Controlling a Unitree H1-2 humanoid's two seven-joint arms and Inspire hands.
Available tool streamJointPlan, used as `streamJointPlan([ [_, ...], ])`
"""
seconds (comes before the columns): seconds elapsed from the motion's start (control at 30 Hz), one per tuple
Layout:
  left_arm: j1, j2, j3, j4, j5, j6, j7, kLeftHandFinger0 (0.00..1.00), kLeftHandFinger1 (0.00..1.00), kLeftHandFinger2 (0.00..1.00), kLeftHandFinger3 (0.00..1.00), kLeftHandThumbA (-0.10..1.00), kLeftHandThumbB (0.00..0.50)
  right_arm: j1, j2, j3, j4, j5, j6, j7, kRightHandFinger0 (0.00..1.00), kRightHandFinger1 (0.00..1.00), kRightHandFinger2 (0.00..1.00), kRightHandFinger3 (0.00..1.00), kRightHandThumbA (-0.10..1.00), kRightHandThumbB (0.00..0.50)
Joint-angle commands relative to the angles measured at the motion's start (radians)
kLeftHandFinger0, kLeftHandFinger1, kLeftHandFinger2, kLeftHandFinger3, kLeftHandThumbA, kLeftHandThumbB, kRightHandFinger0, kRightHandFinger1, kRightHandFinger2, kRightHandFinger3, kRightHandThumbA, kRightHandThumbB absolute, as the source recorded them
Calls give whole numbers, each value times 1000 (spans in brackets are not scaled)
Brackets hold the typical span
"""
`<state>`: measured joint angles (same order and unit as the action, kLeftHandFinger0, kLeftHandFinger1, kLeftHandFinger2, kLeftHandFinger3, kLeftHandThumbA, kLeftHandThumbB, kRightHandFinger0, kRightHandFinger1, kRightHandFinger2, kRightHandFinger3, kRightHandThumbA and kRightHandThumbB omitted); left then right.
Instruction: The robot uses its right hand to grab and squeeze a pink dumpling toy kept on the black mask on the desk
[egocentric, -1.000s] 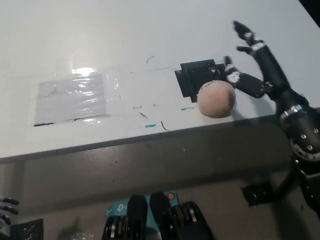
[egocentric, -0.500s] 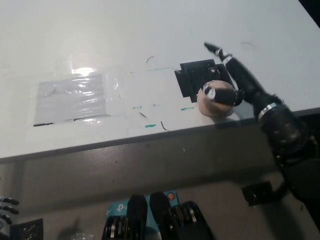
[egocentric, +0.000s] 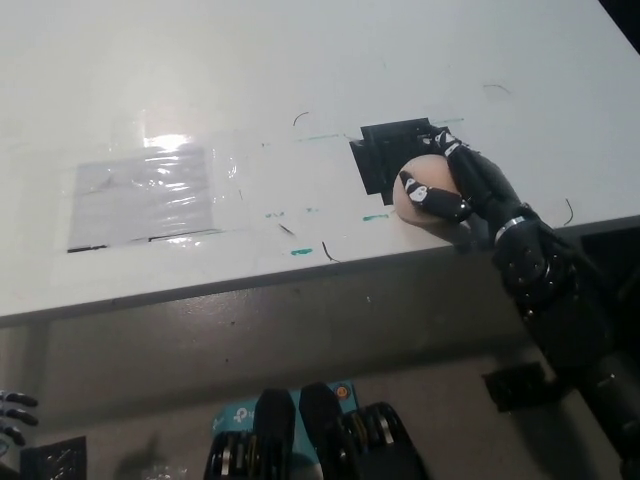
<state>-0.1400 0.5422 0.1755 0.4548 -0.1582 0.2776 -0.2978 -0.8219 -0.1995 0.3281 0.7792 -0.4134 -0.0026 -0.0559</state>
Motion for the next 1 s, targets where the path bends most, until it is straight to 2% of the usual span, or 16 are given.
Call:
streamJointPlan([
  [0.0, -33, 29, 15, -15, -15, 6, -14, 14, 256, 361, 397, 1000, 500, -69, 13, -2, 52, -16, -82, -39, 1000, 1000, 1000, 1000, 555, 432],
  [0.27, -39, 38, 19, -21, -16, 8, -17, 28, 266, 373, 422, 1000, 500, -42, 33, 74, 36, -26, -97, 126, 1000, 1000, 1000, 1000, 543, 404],
  [0.33, -42, 39, 16, -19, -8, 6, -12, 23, 262, 370, 431, 1000, 500, -38, 37, 80, 37, -24, -100, 118, 849, 1000, 1000, 1000, 500, 410],
  [0.37, -40, 40, 16, -22, -11, 0, -17, 25, 266, 370, 425, 1000, 500, -18, 39, 111, 19, -64, -124, 78, 310, 375, 700, 1000, 482, 314],
  [0.4, -39, 39, 17, -22, -11, 0, -16, 18, 258, 356, 406, 1000, 500, -12, 42, 116, 7, -70, -120, 64, 38, 101, 490, 1000, 418, 264],
  [0.43, -40, 38, 19, -21, -14, 0, -15, 18, 257, 355, 402, 1000, 500, -5, 45, 119, -7, -72, -110, 56, 8, 23, 426, 1000, 398, 244],
  [0.5, -41, 36, 20, -16, -17, 4, -17, 34, 252, 361, 398, 1000, 500, 18, 48, 132, -43, -108, -142, -10, 0, 0, 18, 1000, -88, 4],
  [0.53, -39, 35, 21, -18, -19, 5, -17, 34, 254, 365, 399, 1000, 500, 22, 43, 145, -48, -132, -156, -34, 0, 0, 1, 1000, -100, 0],
  [0.6, -41, 32, 23, -13, -17, -4, -12, 27, 247, 357, 388, 1000, 500, 17, 34, 180, -50, -194, -212, -119, 0, 0, 54, 985, -100, 0],
  [0.63, -41, 32, 23, -17, -16, 2, -10, 21, 243, 348, 380, 1000, 500, 13, 33, 183, -54, -197, -205, -123, 25, 136, 353, 651, -100, 0],
  [0.7, -40, 35, 25, -16, -25, 2, -23, 25, 251, 362, 405, 1000, 500, 11, 34, 184, -43, -207, -235, -177, 0, 109, 251, 143, -100, 10],
  [0.73, -37, 39, 15, -24, -7, -3, -14, 16, 243, 350, 416, 1000, 500, 11, 41, 173, -26, -212, -256, -238, 0, 103, 304, 23, -100, 0],
  [0.77, -34, 37, 15, -28, -9, -4, -16, 16, 248, 357, 430, 1000, 500, 14, 41, 169, -29, -219, -254, -263, 0, 266, 603, 124, -100, 0],
  [0.8, -33, 38, 16, -27, -11, -6, -18, 17, 253, 361, 444, 1000, 500, 15, 42, 166, -31, -221, -253, -270, 0, 314, 681, 216, -100, 0],
  [0.83, -34, 38, 18, -21, -15, -8, -20, 22, 255, 372, 465, 1000, 500, 18, 43, 153, -48, -226, -231, -289, 0, 345, 694, 362, -100, 0],
  [0.97, -31, 39, 12, -28, -6, -12, -17, 30, 254, 365, 444, 1000, 500, 10, 30, 124, -62, -261, -272, -425, 0, 172, 524, 429, -100, 7],
])
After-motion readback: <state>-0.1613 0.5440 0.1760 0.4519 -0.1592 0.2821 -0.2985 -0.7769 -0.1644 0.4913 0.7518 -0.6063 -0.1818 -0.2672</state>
